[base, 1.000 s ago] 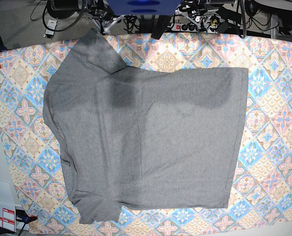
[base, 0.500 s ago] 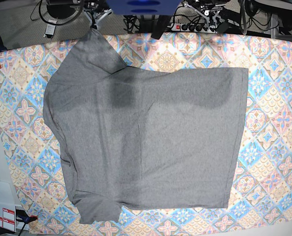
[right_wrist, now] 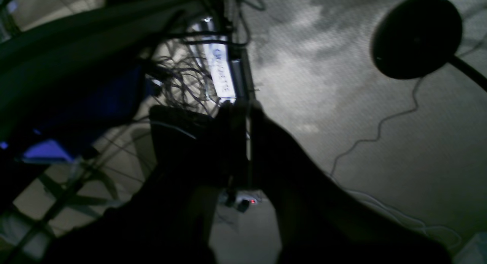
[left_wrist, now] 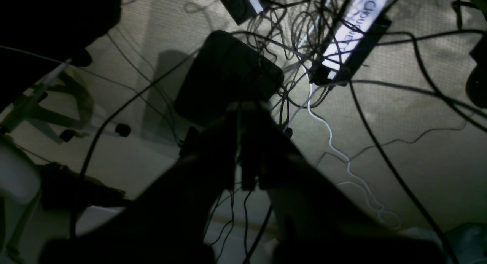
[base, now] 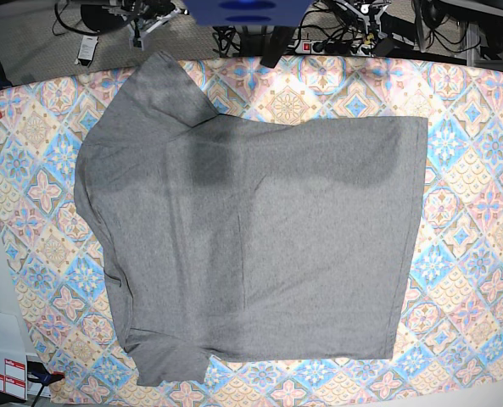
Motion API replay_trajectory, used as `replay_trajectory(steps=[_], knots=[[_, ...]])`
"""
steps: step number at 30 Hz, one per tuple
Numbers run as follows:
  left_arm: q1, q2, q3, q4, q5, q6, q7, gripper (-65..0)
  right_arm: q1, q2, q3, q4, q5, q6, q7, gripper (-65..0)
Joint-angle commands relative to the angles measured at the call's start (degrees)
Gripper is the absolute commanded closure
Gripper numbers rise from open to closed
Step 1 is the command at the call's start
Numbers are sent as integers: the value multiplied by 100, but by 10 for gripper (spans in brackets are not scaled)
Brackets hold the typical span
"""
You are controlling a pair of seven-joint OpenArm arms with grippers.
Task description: Fold the T-shirt properly
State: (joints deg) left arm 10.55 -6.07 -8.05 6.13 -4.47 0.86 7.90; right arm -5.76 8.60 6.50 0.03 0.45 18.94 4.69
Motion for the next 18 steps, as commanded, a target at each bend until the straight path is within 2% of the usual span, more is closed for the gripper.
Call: replay_trajectory(steps=[1,5,7,11,18], knots=[[110,-40,10,-2,29,24,23,0,-26,103,13,-3,12,9,37,-15],[119,-119,10,-28,38,24,32,0,-26,199,49,-3,21,-43,19,-15],[119,-136,10,-187,21,32,14,0,-44,226,224,-3,21,-263,19,-15],[110,-277,-17,-354,-23,32,-21,0,-193,234,462,-3,12,-949,54,-15],[295,-391,-175,-345,-41,32,-487,0,-255,234,462,-3,12,-949,89,-14]])
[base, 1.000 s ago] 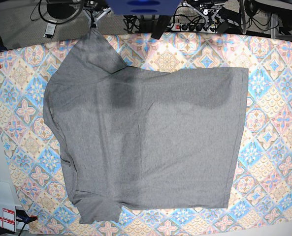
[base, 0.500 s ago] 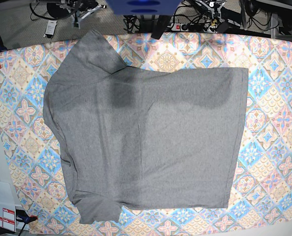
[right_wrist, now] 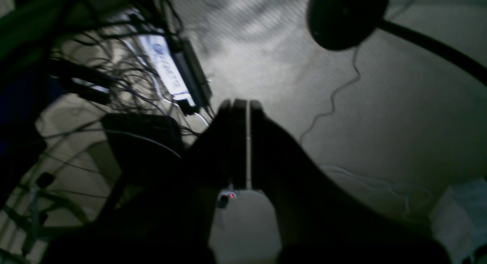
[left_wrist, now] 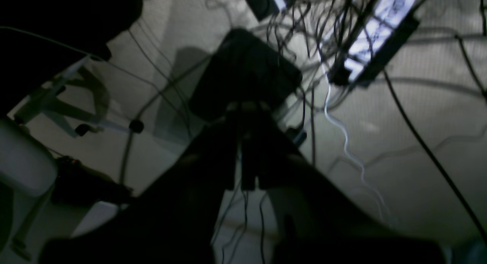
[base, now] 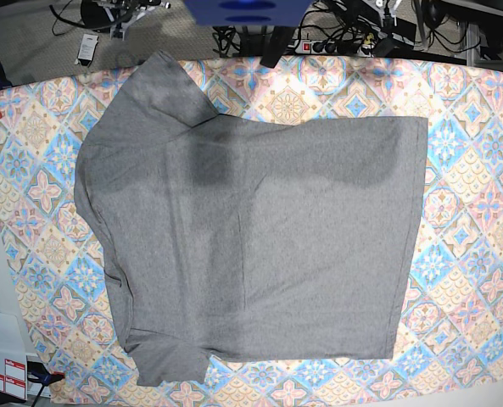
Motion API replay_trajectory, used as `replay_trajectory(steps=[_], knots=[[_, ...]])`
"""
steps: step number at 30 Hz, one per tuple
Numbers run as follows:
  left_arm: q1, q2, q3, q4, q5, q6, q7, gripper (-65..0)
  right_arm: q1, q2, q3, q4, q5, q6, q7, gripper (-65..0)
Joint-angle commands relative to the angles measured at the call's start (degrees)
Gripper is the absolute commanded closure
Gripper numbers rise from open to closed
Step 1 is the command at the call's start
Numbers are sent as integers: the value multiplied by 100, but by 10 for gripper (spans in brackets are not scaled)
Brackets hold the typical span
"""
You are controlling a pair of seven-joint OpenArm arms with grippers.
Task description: Fold the T-shirt properly
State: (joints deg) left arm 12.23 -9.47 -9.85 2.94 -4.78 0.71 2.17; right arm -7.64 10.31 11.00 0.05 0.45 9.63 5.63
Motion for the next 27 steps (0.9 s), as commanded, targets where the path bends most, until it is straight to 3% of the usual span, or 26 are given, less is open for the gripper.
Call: replay_trajectory(steps=[1,7,18,23,27], knots=[[153,-59,-57,-35,7,48,-72,0,-76,64,12,-5,12,-18,83,-14],[575,-68,-119,-35,7,48,-987,0,-445,64,478,-5,12,-18,637,-14],[1085,-68,-127,-43,-213,39,-2490,0,-1139,64,504,-5,12,-9,1850,-14],[1217,-68,-127,-43,-283,39,-3316,0,-1482,46,504,-5,12,-9,2809,-14],[1480,-42,-127,-43,-283,39,-4459,0,-1790,2,504,-5,12,-9,3767,-14]])
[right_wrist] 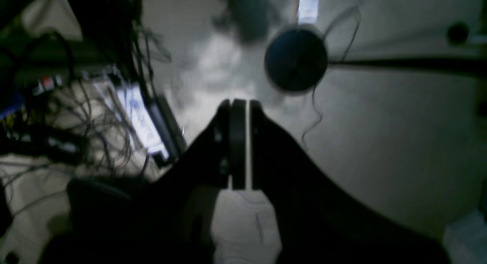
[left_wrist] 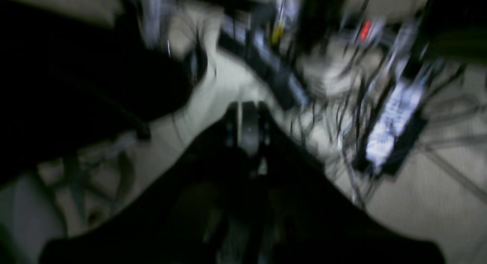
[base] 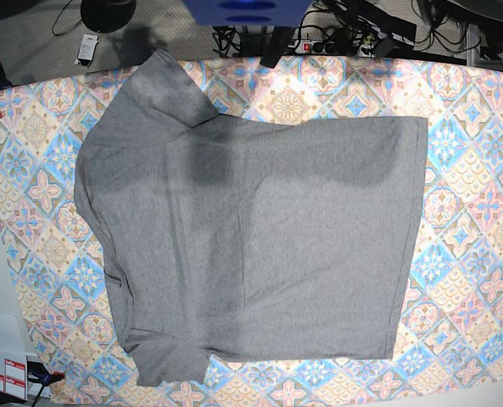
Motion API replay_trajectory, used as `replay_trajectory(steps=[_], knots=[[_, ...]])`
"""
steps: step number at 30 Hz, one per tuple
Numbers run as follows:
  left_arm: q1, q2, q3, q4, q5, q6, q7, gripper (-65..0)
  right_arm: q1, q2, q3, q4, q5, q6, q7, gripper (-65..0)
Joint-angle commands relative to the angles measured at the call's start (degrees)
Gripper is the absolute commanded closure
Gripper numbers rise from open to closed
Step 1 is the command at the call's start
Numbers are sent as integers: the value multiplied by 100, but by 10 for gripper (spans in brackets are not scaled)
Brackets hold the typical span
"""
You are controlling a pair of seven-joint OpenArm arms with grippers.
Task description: Fold the T-shirt properly
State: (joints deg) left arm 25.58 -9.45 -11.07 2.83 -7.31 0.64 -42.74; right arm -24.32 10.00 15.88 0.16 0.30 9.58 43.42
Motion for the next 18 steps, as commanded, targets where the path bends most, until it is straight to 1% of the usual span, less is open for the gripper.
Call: replay_trajectory(steps=[1,3,5,6,9,11,15,18], knots=[[250,-35,-5,-32,-29,45,-390,0,-210,-20,16,-16,28,-5,260,-14],[400,-26,-5,-32,-29,45,-1207,0,-368,-55,16,-16,28,-5,788,-14],[505,-17,-5,-41,-29,54,-1910,0,-509,-72,16,-16,28,-5,1289,-14],[558,-17,-5,-41,-29,54,-2183,0,-579,-108,16,-16,28,-5,1517,-14],[585,18,-5,-41,-38,54,-2702,0,-711,-143,16,-16,28,-5,2115,-14],[593,88,-14,-41,-100,54,-2895,0,-782,-152,16,-16,28,-5,2476,-14],[567,97,-14,11,-610,54,-2895,0,-870,-248,16,-16,28,-5,3117,-14],[444,106,4,73,-803,54,-2895,0,-896,-257,16,-16,19,-5,3117,-14]])
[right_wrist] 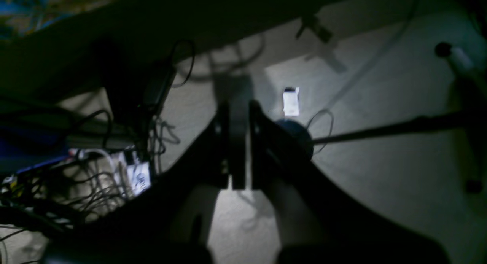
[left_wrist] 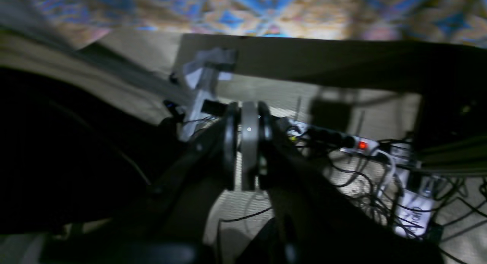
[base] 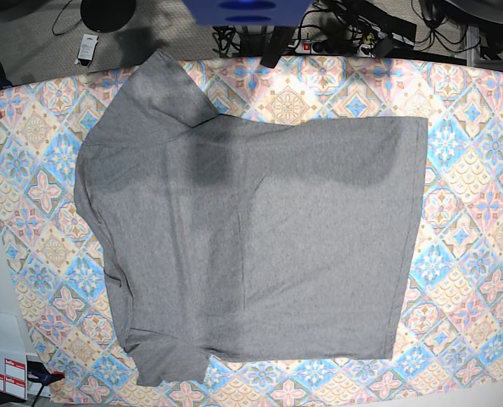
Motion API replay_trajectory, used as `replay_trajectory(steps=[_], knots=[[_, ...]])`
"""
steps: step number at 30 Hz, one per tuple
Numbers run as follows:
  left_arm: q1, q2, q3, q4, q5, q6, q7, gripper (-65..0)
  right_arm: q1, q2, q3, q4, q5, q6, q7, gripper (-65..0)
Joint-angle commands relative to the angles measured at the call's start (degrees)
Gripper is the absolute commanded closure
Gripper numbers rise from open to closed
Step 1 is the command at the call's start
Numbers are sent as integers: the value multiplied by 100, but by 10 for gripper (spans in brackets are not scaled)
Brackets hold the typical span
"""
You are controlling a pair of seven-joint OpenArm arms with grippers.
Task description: Fold the T-shirt properly
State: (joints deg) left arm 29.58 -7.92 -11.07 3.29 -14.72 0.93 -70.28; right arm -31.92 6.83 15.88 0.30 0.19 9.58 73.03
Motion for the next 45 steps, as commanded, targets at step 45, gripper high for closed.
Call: replay_trajectory(steps=[45], knots=[[1363,427,-5,8695,791,26,3428,0,-2096,-643,-36,8010,-709,-5,-2209,-95]])
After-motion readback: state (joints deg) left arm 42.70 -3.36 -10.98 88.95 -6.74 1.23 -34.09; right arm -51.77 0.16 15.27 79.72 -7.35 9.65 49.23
